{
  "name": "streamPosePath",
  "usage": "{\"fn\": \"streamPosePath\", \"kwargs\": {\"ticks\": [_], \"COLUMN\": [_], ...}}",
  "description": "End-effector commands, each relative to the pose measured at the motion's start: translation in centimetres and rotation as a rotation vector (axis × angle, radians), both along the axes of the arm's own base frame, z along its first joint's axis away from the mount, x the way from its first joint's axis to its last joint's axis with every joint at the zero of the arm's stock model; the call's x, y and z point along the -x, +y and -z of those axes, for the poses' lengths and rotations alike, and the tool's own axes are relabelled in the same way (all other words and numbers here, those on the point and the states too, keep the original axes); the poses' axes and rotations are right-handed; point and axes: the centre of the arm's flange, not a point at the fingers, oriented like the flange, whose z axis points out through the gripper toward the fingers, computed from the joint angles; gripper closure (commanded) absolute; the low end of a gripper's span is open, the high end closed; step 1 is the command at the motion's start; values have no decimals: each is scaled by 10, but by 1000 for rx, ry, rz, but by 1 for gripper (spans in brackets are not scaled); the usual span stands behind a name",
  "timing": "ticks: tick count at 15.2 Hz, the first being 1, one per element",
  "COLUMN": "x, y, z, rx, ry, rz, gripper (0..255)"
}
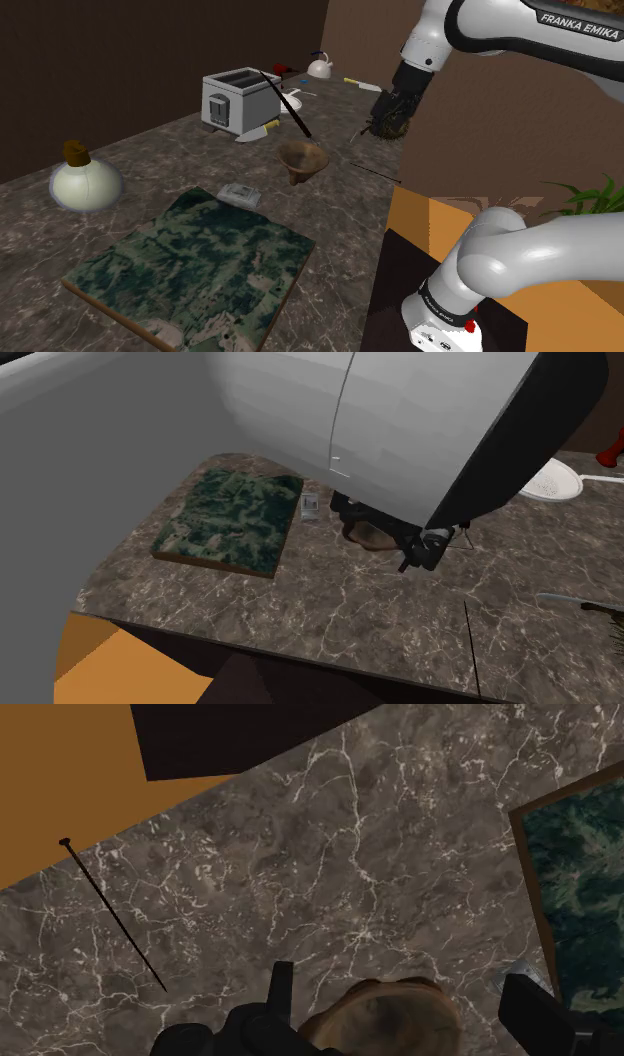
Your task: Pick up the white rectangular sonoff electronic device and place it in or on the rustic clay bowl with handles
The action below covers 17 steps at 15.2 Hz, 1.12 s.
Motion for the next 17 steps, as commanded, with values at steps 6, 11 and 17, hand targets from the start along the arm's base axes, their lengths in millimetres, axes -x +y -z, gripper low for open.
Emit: {"fn": "streamPosePath", "kwargs": {"ticks": [6,11,17], "x": [-52,-100,-151], "y": [35,74,127], "z": [29,59,97], "rx": [18,35,57], "ry": [15,30,48], "rz": [-95,-191,-305], "gripper": [0,0,0]}}
